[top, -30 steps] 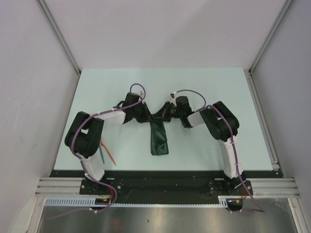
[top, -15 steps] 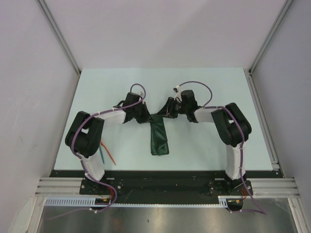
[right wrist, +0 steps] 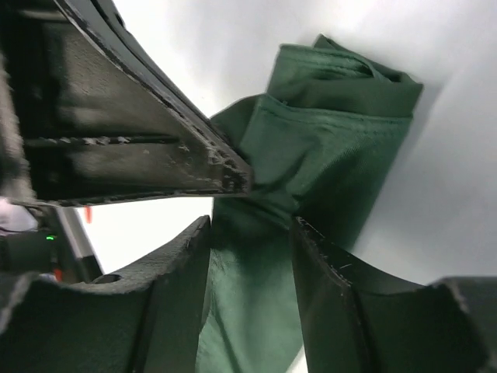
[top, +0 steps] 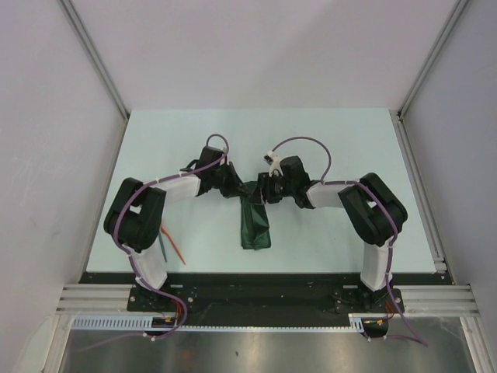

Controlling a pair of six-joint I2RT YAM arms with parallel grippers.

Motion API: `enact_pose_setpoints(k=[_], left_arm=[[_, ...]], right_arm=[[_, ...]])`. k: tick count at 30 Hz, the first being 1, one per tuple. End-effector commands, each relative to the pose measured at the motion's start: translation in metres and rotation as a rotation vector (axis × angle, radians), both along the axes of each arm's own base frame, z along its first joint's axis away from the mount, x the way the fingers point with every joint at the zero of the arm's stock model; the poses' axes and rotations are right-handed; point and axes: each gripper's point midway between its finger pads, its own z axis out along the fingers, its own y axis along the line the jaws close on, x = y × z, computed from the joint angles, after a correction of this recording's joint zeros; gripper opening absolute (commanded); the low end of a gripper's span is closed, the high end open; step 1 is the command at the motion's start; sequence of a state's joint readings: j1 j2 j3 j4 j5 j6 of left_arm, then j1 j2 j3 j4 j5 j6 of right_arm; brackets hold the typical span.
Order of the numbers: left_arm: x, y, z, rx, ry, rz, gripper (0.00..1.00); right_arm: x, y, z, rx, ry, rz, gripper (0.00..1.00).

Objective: Fold the napkin into a case and place the utensils inside
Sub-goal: Stuff the top corner of the smaller-rectangle-folded napkin at the center of the board.

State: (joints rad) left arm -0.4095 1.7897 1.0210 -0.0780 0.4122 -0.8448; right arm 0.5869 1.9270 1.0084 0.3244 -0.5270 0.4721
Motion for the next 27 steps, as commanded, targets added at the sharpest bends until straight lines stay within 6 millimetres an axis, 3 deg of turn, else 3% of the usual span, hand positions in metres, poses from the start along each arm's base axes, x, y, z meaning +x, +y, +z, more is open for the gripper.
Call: enact_pose_setpoints(k=[1,8,14,17,20,23,27], left_arm=[[0.008,-0.012,0.032,-0.113,-0.003,0.028,0.0],[0.001,-0.014,0.035,-0.15,0.028,0.044,0.0],[-0.001,-0.017,0.038,-0.196,0.039,0.061,0.0],[-0.002,-0.017,0.04,-0.211,0.039,0.067,0.0],[-0.004,-0.018,0.04,-0.229,0.04,0.07,0.0],[-0.005,-0.018,0.037,-0.231,0.045,0.072,0.0],[-0.006,-0.019,0.036,-0.247,0.044,0.071,0.0]], right_arm=[[0.01,-0.002,0.023,-0.029,-0.165,0.001,0.52],[0.015,-0.003,0.031,-0.057,-0.224,-0.044,0.53],[0.016,0.002,0.03,-0.058,-0.22,-0.044,0.49],[0.016,0.0,0.029,-0.06,-0.218,-0.053,0.39],[0.017,-0.002,0.028,-0.064,-0.212,-0.067,0.19],[0.017,-0.006,0.028,-0.07,-0.215,-0.082,0.06],[0.02,-0.012,0.028,-0.093,-0.215,-0.107,0.0]])
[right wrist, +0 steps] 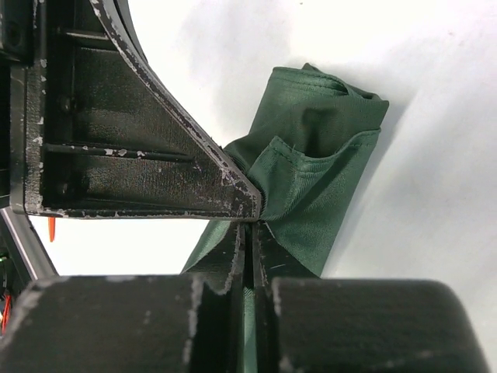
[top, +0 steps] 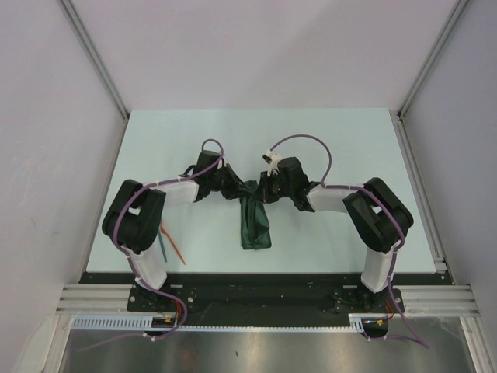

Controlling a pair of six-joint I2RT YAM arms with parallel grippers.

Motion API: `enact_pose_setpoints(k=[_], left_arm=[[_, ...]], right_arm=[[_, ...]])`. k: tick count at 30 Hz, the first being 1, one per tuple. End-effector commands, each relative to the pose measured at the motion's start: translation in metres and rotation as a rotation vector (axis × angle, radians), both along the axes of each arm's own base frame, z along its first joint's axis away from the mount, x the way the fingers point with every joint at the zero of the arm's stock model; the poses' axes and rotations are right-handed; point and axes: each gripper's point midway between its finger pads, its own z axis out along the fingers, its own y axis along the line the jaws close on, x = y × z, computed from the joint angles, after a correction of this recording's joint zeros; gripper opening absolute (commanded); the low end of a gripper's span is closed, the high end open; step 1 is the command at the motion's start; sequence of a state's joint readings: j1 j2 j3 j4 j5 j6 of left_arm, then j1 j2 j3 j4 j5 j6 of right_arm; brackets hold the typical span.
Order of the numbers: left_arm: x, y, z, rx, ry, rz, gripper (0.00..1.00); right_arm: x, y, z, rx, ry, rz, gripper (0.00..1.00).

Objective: Fold the napkin into a case and place the utensils inside
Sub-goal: Stuff the top corner of the smaller-rectangle-folded napkin at the center of the board.

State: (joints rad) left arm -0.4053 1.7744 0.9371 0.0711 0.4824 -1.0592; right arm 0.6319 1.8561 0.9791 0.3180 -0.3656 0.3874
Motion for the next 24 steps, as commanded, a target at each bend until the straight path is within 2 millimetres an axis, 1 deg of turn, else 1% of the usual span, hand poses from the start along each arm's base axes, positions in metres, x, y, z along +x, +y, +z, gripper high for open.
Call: enact_pose_setpoints(k=[1,5,6,8,9,10,11,12,13,14,15,16,17,18,19,20,21,22,23,24], left_arm=[[0.0,-0.007,0.026,-0.082,-0.044,-0.018,0.0],[0.0,-0.008,0.026,-0.068,-0.079,-0.049,0.0],[0.001,-0.007,0.025,-0.058,-0.083,-0.055,0.02],[0.003,-0.006,0.026,-0.032,-0.106,-0.07,0.11],[0.003,-0.005,0.027,-0.021,-0.116,-0.076,0.2],[0.007,-0.004,0.031,-0.008,-0.135,-0.077,0.25],[0.007,0.0,0.029,0.031,-0.148,-0.081,0.3],[0.01,0.003,0.032,0.049,-0.165,-0.079,0.38],[0.016,0.004,0.043,0.06,-0.21,-0.074,0.42],[0.012,0.01,0.039,0.105,-0.195,-0.082,0.45],[0.017,0.016,0.041,0.147,-0.219,-0.062,0.48],[0.023,0.021,0.054,0.176,-0.263,-0.05,0.48],[0.021,0.029,0.052,0.231,-0.272,-0.055,0.49],[0.025,0.037,0.052,0.28,-0.291,-0.031,0.48],[0.03,0.042,0.058,0.31,-0.312,-0.015,0.45],[0.026,0.049,0.051,0.365,-0.293,-0.033,0.42],[0.025,0.052,0.048,0.397,-0.287,-0.044,0.34],[0.03,0.055,0.048,0.437,-0.292,-0.042,0.3],[0.022,0.058,0.033,0.483,-0.255,-0.079,0.27],[0.021,0.058,0.029,0.495,-0.247,-0.089,0.24]], right_arm=[[0.015,-0.01,0.017,-0.011,-0.068,-0.066,0.0],[0.014,-0.012,0.016,-0.036,-0.084,-0.056,0.0],[0.014,-0.014,0.015,-0.048,-0.082,-0.054,0.0],[0.014,-0.015,0.012,-0.068,-0.091,-0.038,0.0],[0.012,-0.016,0.009,-0.083,-0.082,-0.033,0.0],[0.011,-0.017,0.007,-0.095,-0.083,-0.028,0.0],[0.012,-0.018,0.007,-0.106,-0.091,-0.019,0.0],[0.012,-0.02,0.005,-0.119,-0.088,-0.02,0.0],[0.011,-0.021,0.004,-0.125,-0.087,-0.018,0.0],[0.011,-0.021,0.003,-0.131,-0.087,-0.017,0.0],[0.01,-0.023,0.003,-0.136,-0.085,-0.014,0.0],[0.01,-0.023,0.003,-0.136,-0.085,-0.014,0.0],[0.011,-0.023,0.003,-0.137,-0.085,-0.017,0.0],[0.01,-0.023,0.002,-0.136,-0.08,-0.011,0.0],[0.009,-0.021,0.004,-0.131,-0.078,-0.01,0.0],[0.009,-0.021,0.003,-0.131,-0.076,-0.009,0.0],[0.01,-0.019,0.005,-0.122,-0.076,-0.006,0.0],[0.009,-0.018,0.005,-0.117,-0.072,-0.006,0.0],[0.008,-0.017,0.005,-0.113,-0.071,0.0,0.0],[0.008,-0.016,0.007,-0.108,-0.07,-0.005,0.0]])
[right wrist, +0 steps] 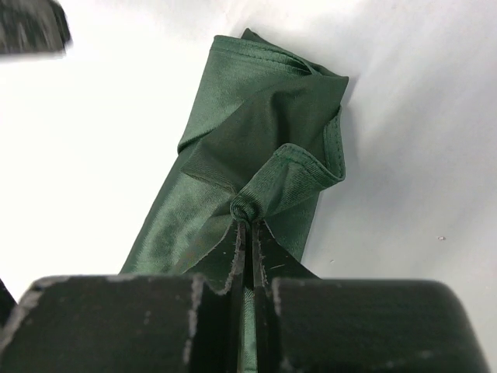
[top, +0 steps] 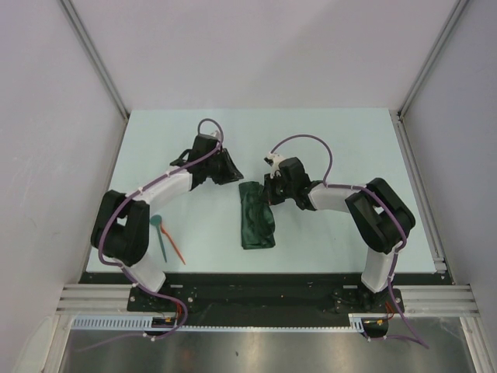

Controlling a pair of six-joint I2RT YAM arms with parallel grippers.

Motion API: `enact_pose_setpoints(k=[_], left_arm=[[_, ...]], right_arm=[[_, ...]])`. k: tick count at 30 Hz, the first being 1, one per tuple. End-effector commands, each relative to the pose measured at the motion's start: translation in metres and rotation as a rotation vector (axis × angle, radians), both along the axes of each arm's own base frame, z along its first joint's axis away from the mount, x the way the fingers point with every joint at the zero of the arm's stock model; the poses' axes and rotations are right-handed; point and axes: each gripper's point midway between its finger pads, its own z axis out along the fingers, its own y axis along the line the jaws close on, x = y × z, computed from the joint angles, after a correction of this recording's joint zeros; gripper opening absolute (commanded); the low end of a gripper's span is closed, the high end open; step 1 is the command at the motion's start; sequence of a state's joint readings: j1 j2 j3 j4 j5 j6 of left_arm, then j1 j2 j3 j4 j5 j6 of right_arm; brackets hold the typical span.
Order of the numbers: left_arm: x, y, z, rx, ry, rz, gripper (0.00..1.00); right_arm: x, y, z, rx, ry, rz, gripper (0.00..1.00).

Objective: Fold the napkin into a case and place the utensils inside
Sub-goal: Stuff the top corner of the smaller-rectangle-folded napkin at the center of the board.

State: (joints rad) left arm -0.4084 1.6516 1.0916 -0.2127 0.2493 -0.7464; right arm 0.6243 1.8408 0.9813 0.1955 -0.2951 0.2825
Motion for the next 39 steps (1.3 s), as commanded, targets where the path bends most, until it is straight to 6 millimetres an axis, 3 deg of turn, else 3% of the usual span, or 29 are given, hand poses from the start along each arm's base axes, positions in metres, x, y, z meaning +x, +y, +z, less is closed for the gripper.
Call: enact_pose_setpoints(k=[1,5,10,13,14,16,22,23,28,39], left_arm=[[-0.008,0.023,-0.019,0.209,0.006,-0.039,0.23],[-0.015,0.002,-0.018,0.124,-0.042,-0.1,0.24],[-0.007,-0.019,0.004,0.025,-0.053,-0.139,0.58],[-0.013,-0.023,-0.003,0.007,0.073,-0.132,0.69],[-0.015,-0.025,-0.005,-0.008,0.097,-0.13,0.89],[-0.019,-0.028,-0.012,-0.034,0.163,-0.1,0.95],[-0.014,-0.034,-0.02,-0.031,0.256,-0.083,0.95],[-0.015,-0.035,-0.029,-0.02,0.288,-0.085,0.95],[-0.008,-0.042,-0.027,-0.04,0.275,-0.098,0.87],[0.003,-0.043,-0.034,0.009,0.235,-0.163,0.44]], right_arm=[[0.008,0.006,0.025,0.036,-0.052,0.004,0.0],[0.008,0.011,0.033,0.061,-0.063,0.017,0.0],[0.009,0.017,0.037,0.076,-0.061,0.042,0.0],[0.009,0.019,0.04,0.089,-0.069,0.046,0.0],[0.008,0.021,0.041,0.094,-0.073,0.053,0.0],[0.005,0.025,0.043,0.106,-0.087,0.072,0.0],[0.006,0.029,0.046,0.11,-0.12,0.098,0.0],[0.006,0.03,0.045,0.107,-0.12,0.102,0.0],[0.007,0.031,0.041,0.087,-0.122,0.119,0.0],[0.002,0.033,0.037,0.067,-0.132,0.168,0.0]])
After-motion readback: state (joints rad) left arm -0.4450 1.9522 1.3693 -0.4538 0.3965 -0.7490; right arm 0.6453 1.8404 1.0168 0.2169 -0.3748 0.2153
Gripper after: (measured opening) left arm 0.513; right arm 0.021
